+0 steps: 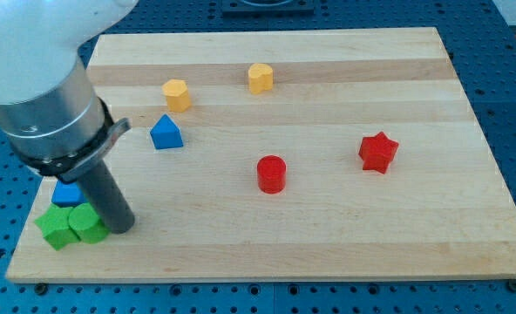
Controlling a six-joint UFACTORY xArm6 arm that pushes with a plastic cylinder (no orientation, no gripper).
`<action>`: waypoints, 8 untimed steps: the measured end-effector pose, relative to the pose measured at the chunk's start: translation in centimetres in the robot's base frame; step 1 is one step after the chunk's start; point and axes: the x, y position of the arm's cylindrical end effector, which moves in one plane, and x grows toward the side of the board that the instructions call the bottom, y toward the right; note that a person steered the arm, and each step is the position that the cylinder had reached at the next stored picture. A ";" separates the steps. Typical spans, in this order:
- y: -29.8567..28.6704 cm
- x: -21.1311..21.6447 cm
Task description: Move red circle towards the bottom left
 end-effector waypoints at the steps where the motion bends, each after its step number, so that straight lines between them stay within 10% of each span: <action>1: -0.9 0.0; 6: 28.4 -6.3; 8: 24.8 -5.3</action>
